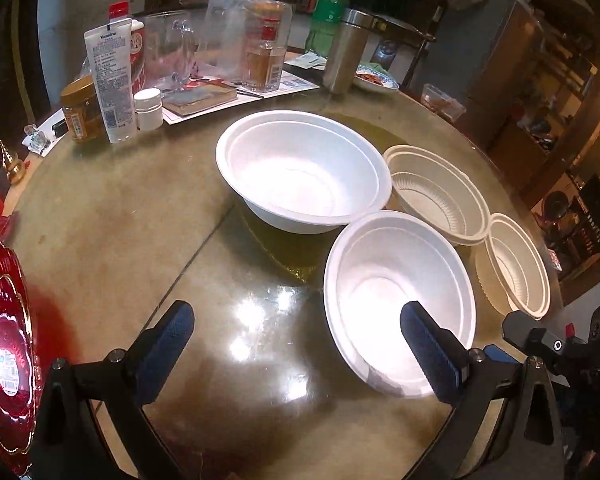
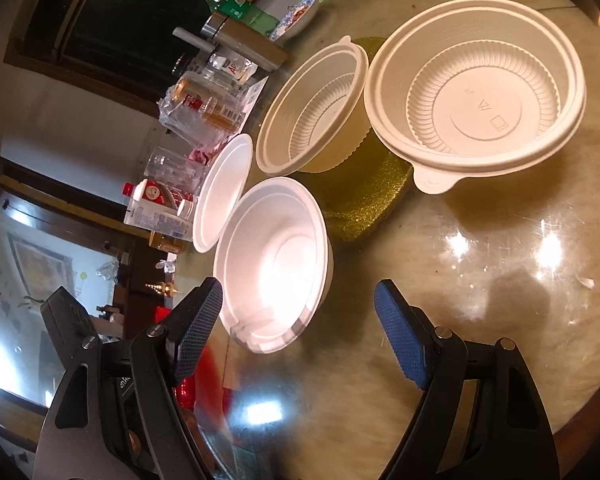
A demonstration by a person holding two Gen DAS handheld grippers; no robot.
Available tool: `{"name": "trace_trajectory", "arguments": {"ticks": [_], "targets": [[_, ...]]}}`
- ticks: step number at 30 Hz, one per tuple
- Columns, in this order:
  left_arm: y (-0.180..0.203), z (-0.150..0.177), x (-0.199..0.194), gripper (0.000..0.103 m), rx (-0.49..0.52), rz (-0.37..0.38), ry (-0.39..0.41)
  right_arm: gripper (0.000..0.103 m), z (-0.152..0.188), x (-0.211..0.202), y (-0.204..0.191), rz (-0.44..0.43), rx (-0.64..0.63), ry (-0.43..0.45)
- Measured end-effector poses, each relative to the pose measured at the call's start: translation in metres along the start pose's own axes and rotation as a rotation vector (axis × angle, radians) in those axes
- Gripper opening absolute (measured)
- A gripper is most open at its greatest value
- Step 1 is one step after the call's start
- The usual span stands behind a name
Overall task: Organize plates and bowls
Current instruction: 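Move the right gripper to the white foam bowl, then grasp the rim of the white foam bowl with the right gripper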
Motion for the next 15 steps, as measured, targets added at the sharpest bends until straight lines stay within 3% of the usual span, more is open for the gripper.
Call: {"name": "trace_trajectory", "arguments": {"ticks": [4, 5, 7, 9, 11, 13, 15], "targets": [[0.002, 0.0, 0.006, 0.102, -0.001, -0.014, -0.007, 0.072, -0.001, 0.006, 0.002, 0.017, 0.003, -0.009], [0.003, -0.001, 0.007, 0.102, -0.001, -0.018, -0.01, 0.062, -0.002, 0.009, 0.002, 0.025, 0.004, -0.014], [0.004, -0.002, 0.011, 0.102, -0.002, -0.021, -0.014, 0.053, -0.002, 0.014, 0.002, 0.032, 0.003, -0.032], [0.005, -0.003, 0.014, 0.102, -0.003, -0.03, -0.017, 0.053, -0.002, 0.018, 0.002, 0.049, -0.007, -0.037], [0.006, -0.003, 0.018, 0.102, -0.006, -0.029, -0.027, 0.043, -0.003, 0.022, 0.002, 0.061, -0.009, -0.046], [0.006, -0.003, 0.022, 0.101, -0.005, -0.045, -0.039, 0.043, -0.005, 0.026, 0.002, 0.066, -0.005, -0.052], [0.006, -0.003, 0.028, 0.093, -0.007, -0.061, -0.054, 0.043, -0.005, 0.028, 0.001, 0.079, -0.013, -0.055]]}}
Point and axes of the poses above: each gripper's, at about its wrist camera, not at the fingertips, and x roughly the way its jaws point, y to its right, z to its underside, the point moved 4 cm from there along x, roughly the way its jaws point, and after that the axes turned 3 degrees about z, right-handed, at the moved point
